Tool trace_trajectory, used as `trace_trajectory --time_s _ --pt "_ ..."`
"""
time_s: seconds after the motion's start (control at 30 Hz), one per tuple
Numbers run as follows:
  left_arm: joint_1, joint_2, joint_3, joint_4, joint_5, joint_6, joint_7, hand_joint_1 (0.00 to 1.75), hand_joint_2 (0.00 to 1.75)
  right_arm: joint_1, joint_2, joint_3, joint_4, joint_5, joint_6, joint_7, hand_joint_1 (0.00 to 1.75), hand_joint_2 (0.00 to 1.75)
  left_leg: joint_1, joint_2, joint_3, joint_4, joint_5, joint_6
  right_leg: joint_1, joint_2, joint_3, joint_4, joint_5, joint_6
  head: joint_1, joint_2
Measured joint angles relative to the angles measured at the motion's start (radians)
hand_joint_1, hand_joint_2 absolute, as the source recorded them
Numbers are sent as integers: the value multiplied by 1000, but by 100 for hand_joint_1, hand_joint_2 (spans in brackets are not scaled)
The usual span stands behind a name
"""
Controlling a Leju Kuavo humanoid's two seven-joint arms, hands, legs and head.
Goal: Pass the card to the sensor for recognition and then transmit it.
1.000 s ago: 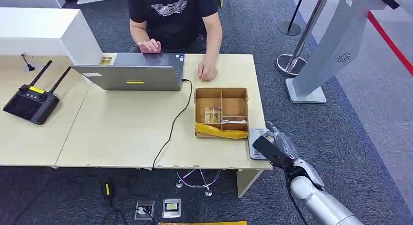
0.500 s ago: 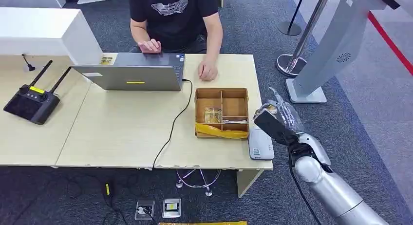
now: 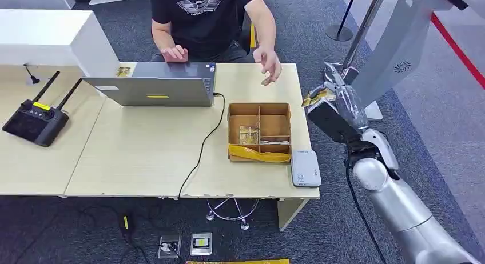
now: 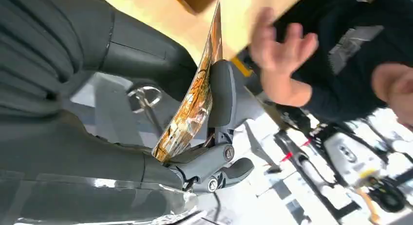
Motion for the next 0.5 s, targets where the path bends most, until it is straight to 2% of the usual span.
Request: trace_trajectory --time_s 0.1,0.27,0.37,0.5 --pt "-3 -7 0 0 -10 0 -13 0 0 -69 44 1 50 18 -23 -37 175 175 0 -1 0 0 0 0 0 0 0 0 0 0 0 0" --pt "-4 -17 0 0 -13 2 -13 0 0 -124 150 4 183 11 -84 -120 175 175 1 -1 0 0 0 0 1 0 0 1 0 0 0 0" --pt "-4 -22 0 0 -13 5 -13 0 0 -140 207 10 278 10 -89 -138 175 175 1 -1 0 0 0 0 1 0 0 1 0 0 0 0" --pt "-3 -24 0 0 -12 15 -13 0 0 -164 255 17 380 11 -93 -145 175 175 0 -1 -1 0 0 0 1 -1 0 0 0 0 0 0"
